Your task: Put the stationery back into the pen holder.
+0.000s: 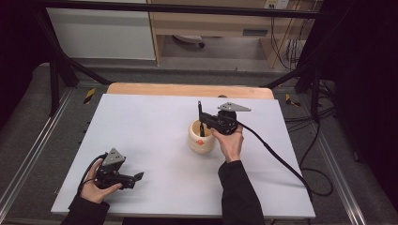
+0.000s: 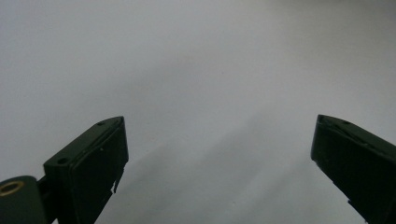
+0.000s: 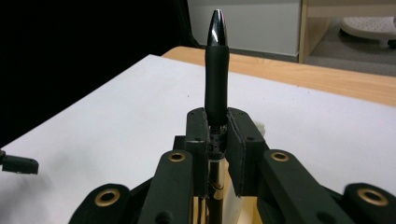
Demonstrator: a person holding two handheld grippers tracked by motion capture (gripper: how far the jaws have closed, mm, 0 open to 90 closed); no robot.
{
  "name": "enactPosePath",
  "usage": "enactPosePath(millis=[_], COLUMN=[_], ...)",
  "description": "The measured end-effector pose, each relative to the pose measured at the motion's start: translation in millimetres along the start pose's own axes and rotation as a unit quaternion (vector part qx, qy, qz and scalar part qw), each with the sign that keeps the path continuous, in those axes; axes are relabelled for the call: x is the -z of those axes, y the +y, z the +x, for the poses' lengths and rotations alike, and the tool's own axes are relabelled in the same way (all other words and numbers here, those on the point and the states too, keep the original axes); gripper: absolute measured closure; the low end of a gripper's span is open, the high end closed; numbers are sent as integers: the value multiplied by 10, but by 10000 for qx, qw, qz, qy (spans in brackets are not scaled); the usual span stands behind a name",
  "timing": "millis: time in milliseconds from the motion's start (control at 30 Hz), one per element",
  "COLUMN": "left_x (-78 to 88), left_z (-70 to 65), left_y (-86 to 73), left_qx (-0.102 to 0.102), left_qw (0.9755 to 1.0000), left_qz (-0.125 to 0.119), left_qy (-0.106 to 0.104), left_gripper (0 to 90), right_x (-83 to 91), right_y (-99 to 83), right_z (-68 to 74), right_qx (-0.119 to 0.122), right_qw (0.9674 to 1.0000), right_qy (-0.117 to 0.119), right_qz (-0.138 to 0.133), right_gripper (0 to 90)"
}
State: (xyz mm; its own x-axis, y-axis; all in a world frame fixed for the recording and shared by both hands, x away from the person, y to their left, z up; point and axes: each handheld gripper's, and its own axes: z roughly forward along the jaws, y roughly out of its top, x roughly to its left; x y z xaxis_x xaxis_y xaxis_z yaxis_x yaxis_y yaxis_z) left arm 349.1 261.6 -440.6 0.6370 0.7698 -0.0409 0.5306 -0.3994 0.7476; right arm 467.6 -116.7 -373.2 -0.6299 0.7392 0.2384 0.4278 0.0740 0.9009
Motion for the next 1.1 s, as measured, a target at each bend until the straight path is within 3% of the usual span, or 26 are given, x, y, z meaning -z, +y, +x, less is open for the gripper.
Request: enactPosePath(millis=[333, 533, 667, 900, 1000, 1100], left_x=[-4, -3, -2, 3, 3, 2], left_z=[-1, -3, -4, -5, -6, -3], left_y=[-2, -1, 0, 2, 2, 0], left_qx=[-8, -17, -18, -5, 1, 14], left_qw=[10000, 10000, 10000, 10000, 10000, 10000], left_qz=[6, 7, 5, 0, -10, -8], left_qy=[9, 9, 10, 10, 12, 16], left_gripper=[41, 41, 41, 41, 41, 41], right_x=[-10, -38, -28, 106, 199, 296], right_y=[-185, -240, -248, -169, -131, -105], right_z=[-35, -20, -7, 24, 46, 65], right_qx=[-31, 31, 149, 196, 275, 325], right_qw=[9997, 9989, 9988, 9993, 9991, 9990], right_qy=[35, 118, 101, 194, 190, 134], right_qz=[240, 462, 460, 262, 249, 269], right_gripper=[797, 794, 783, 692, 610, 462])
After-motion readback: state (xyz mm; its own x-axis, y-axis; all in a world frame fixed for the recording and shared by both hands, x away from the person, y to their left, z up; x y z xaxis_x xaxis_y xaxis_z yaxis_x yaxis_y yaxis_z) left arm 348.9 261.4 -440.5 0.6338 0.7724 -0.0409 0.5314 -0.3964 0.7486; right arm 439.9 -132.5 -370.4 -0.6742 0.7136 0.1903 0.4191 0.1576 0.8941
